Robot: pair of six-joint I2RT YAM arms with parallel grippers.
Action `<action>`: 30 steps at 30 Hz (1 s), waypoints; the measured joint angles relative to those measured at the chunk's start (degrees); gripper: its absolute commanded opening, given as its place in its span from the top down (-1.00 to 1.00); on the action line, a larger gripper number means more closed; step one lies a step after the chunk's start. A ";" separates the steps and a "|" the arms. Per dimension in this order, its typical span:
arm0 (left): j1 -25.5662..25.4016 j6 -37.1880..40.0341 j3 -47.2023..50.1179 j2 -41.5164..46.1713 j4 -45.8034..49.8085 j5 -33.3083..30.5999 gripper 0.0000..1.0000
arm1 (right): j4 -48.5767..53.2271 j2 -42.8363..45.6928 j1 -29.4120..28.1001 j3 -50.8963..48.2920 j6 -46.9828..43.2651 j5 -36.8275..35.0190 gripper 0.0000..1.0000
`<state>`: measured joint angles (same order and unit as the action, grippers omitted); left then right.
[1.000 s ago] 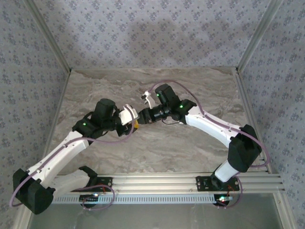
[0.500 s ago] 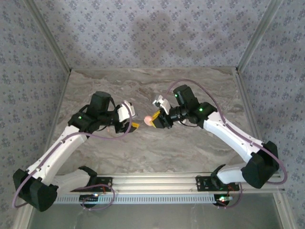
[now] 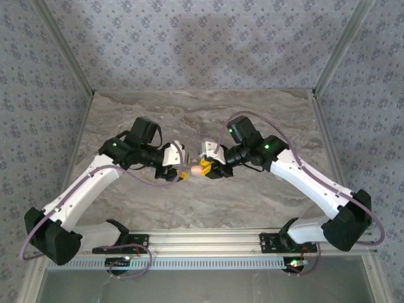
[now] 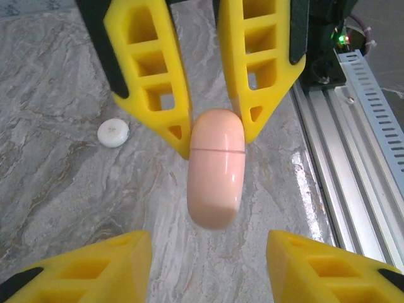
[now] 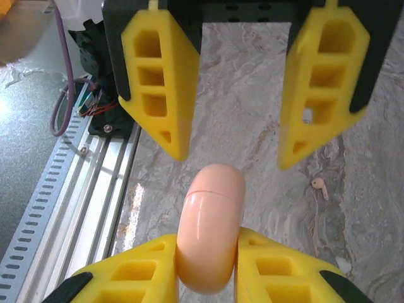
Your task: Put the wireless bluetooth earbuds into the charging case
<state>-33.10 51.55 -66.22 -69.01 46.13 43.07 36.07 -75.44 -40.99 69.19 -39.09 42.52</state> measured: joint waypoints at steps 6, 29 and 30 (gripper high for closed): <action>-1.33 1.38 -0.87 -1.09 0.68 0.09 0.13 | -0.42 -0.50 -1.09 0.07 -1.07 -0.02 0.52; -1.14 -3.04 3.45 -0.20 -6.10 4.02 0.71 | -11.56 9.81 -0.24 -11.21 5.27 -4.09 -0.12; -0.94 -4.46 4.68 0.33 -7.74 4.57 0.71 | -14.03 12.31 0.11 -13.97 6.67 -4.74 -0.14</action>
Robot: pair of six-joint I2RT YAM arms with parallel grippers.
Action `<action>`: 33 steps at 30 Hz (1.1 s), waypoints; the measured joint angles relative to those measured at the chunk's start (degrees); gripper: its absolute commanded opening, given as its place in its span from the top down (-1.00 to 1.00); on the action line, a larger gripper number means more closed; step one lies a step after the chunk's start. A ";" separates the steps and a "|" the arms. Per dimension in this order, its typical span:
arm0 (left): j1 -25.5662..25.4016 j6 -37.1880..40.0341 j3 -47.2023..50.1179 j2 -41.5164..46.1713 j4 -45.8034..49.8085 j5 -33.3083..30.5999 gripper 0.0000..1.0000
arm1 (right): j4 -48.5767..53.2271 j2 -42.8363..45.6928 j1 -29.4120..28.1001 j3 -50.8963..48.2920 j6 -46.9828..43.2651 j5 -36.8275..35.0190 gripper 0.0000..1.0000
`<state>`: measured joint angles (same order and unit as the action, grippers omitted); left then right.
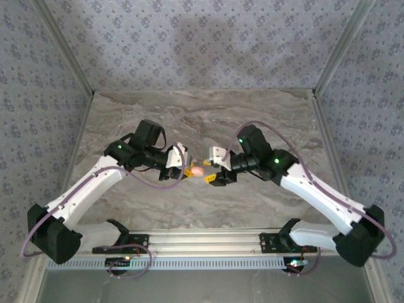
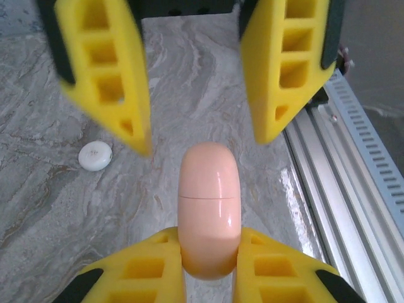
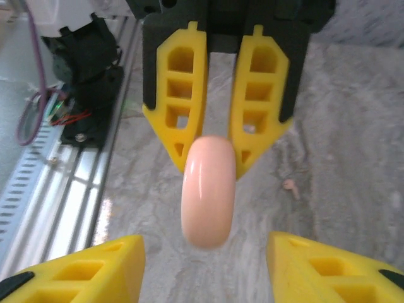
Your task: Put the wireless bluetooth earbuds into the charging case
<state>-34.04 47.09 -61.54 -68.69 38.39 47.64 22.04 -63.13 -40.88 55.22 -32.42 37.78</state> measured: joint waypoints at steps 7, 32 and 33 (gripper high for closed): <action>0.55 -10.36 5.11 2.03 -12.70 4.28 0.72 | -14.25 7.06 1.03 -8.98 8.39 -0.94 -0.18; 0.66 -12.94 5.40 2.36 -15.43 5.81 0.21 | -12.96 1.46 2.56 -3.02 9.29 6.58 0.64; 0.66 -12.24 4.94 2.32 -14.27 5.55 0.22 | -11.21 1.05 2.56 -1.77 8.26 6.54 0.64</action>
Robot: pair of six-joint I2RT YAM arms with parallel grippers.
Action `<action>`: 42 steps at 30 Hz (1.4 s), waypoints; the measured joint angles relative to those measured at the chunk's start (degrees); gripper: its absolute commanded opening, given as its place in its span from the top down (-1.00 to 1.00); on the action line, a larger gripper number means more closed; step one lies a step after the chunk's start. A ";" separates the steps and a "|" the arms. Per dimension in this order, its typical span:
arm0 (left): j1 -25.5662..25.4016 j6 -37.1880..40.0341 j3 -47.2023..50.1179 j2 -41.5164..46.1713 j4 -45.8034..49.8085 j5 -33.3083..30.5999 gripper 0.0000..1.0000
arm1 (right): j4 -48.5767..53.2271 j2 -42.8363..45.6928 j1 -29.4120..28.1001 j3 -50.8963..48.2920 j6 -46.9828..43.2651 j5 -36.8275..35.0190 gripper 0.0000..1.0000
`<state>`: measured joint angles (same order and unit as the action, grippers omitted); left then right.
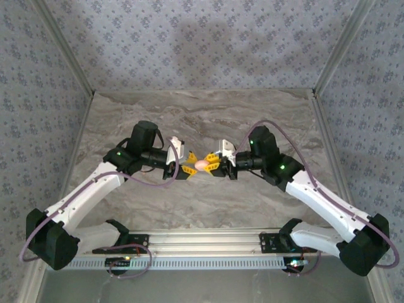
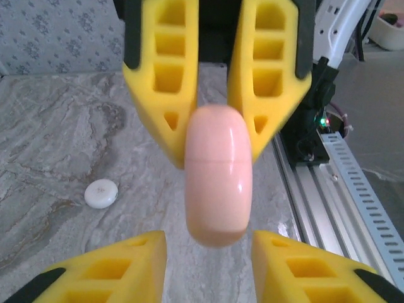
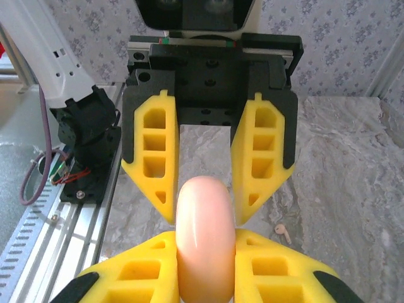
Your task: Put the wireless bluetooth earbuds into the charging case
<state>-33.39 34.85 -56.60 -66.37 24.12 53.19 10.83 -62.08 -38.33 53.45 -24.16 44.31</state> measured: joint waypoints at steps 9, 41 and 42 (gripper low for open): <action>-0.02 3.58 -3.48 -0.52 4.85 -0.26 0.22 | 7.06 -3.26 -0.81 3.50 -5.22 -0.42 0.63; -0.48 5.22 -3.48 -1.57 7.72 -0.52 0.25 | 5.60 -5.86 -1.84 5.33 -5.79 0.13 0.60; -0.48 5.20 -3.48 -1.57 7.69 -0.52 0.25 | 5.57 -5.90 -1.88 5.33 -5.79 0.11 0.59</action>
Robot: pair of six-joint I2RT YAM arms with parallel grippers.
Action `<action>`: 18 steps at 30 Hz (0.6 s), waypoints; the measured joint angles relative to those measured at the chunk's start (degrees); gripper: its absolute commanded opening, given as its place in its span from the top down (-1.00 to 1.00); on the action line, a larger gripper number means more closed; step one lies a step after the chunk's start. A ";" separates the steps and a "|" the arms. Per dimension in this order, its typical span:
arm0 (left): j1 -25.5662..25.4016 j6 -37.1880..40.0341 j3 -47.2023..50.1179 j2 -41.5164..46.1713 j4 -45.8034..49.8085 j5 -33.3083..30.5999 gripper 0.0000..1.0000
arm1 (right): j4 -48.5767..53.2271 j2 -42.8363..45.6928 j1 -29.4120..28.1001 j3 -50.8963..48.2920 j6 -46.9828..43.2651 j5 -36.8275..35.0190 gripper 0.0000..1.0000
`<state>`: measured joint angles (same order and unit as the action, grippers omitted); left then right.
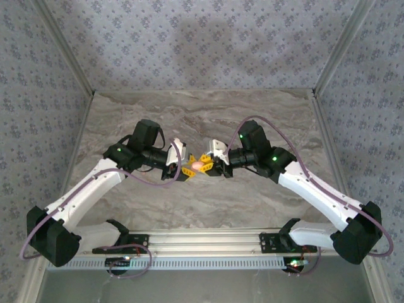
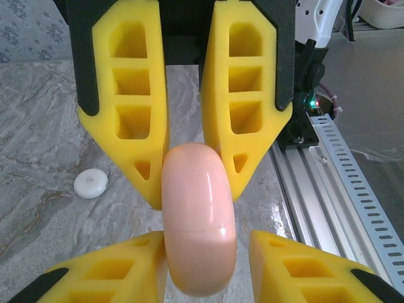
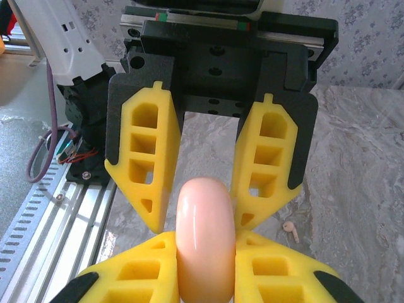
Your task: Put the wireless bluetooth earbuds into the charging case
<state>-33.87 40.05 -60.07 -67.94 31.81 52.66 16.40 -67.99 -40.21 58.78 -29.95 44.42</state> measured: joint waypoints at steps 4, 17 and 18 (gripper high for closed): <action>0.00 -0.02 0.00 0.00 -0.04 -0.13 0.30 | -0.09 -0.55 -0.24 0.33 0.09 0.00 0.59; -0.04 -0.04 -0.04 0.00 0.13 -1.01 0.60 | -0.07 -0.92 -0.55 0.63 0.83 -0.61 0.19; -0.07 -0.04 -0.04 0.00 0.20 -1.01 0.60 | -0.24 -0.90 -0.48 0.63 1.09 -0.96 0.16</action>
<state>-33.93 40.01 -60.12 -67.94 32.01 51.66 16.16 -68.88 -40.69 59.42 -28.86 43.46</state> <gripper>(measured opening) 0.209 0.396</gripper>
